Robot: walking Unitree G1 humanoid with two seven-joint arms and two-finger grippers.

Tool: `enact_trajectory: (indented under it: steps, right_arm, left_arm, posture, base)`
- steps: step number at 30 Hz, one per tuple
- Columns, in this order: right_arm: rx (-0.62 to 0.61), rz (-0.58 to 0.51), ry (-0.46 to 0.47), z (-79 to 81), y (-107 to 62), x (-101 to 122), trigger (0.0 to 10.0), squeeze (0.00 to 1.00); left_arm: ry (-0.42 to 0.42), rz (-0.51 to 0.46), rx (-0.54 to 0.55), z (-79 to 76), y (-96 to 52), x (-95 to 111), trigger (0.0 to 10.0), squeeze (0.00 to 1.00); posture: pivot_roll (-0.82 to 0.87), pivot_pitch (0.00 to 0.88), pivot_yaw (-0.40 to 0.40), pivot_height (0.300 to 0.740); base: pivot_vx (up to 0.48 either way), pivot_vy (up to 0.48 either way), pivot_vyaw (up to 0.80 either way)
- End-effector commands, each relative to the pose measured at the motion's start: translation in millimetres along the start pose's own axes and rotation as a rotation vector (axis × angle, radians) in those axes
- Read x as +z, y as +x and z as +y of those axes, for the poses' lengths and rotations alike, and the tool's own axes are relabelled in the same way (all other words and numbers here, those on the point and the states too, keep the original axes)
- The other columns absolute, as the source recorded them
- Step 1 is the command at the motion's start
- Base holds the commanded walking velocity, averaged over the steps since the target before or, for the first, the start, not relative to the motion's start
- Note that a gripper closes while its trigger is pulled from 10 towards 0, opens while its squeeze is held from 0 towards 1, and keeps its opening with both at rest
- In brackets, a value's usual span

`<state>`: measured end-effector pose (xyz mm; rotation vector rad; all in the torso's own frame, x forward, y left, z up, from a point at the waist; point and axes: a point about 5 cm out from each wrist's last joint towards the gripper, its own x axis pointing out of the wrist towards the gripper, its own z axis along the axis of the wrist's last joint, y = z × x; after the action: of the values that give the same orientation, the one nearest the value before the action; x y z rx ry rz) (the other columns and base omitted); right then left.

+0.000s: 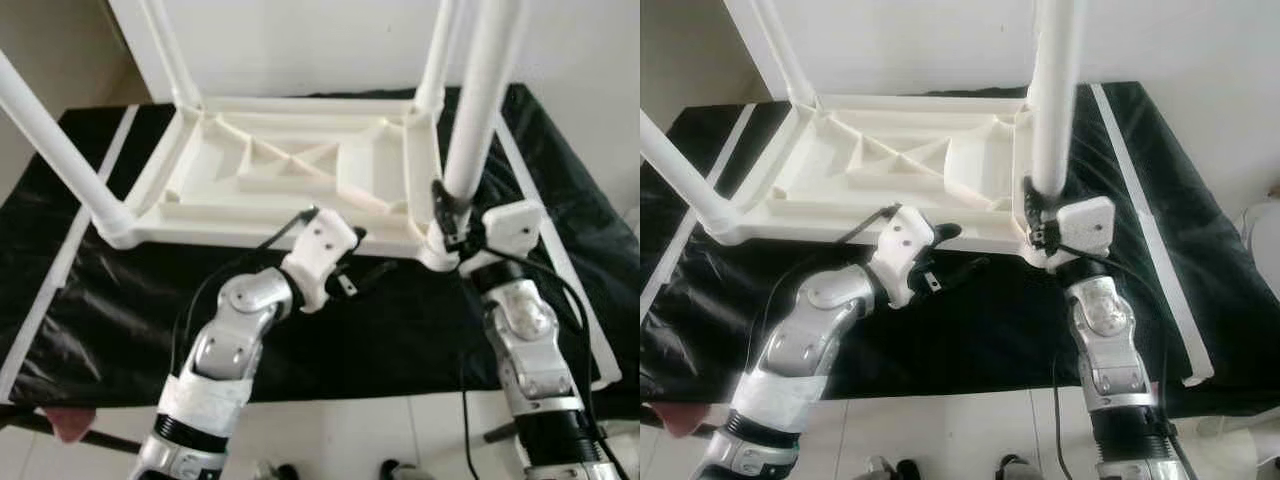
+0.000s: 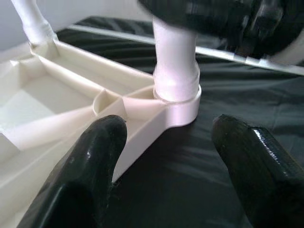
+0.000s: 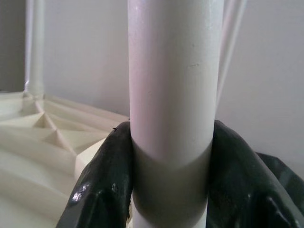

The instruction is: Building children table

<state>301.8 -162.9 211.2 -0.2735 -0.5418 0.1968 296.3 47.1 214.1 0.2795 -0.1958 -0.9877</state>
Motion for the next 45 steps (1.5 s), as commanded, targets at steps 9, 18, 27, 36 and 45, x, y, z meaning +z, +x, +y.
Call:
enact_trajectory:
  steps: [9,18,27,36,45]
  right_arm:
    - [-0.056,0.273,0.251,8.5,-21.0,-48.2,10.0,0.00]
    - [-0.163,0.389,0.362,11.0,-19.4,-62.6,10.0,0.00]
    - [-0.164,0.359,0.338,13.9,-20.0,-59.4,10.0,0.00]
    - [-0.029,0.191,0.148,26.7,-26.8,-40.2,10.0,0.00]
    - [-0.040,0.254,0.155,27.1,-35.7,-53.5,10.0,0.00]
  left_arm:
    - [-0.019,0.007,0.066,1.9,-1.7,-0.6,10.0,0.00]
    - [-0.021,0.010,0.070,2.8,-1.6,0.3,10.0,0.00]
    - [-0.020,0.011,0.075,3.4,-2.6,1.1,10.0,0.00]
    - [-0.023,0.010,0.079,3.2,-2.6,1.4,10.0,0.00]
    - [-0.023,0.006,0.078,3.9,-2.4,2.7,10.0,0.00]
  posture:
    - [-0.14,0.170,0.060,0.740]
    - [-0.13,0.167,0.062,0.740]
    - [-0.13,0.167,0.058,0.740]
    - [-0.13,0.167,0.056,0.740]
    - [-0.13,0.164,0.059,0.740]
  base:
    - [0.000,0.000,0.00]
    - [0.000,0.000,0.00]
    - [0.000,0.000,0.00]
    - [0.000,0.000,0.00]
    - [0.000,0.000,0.00]
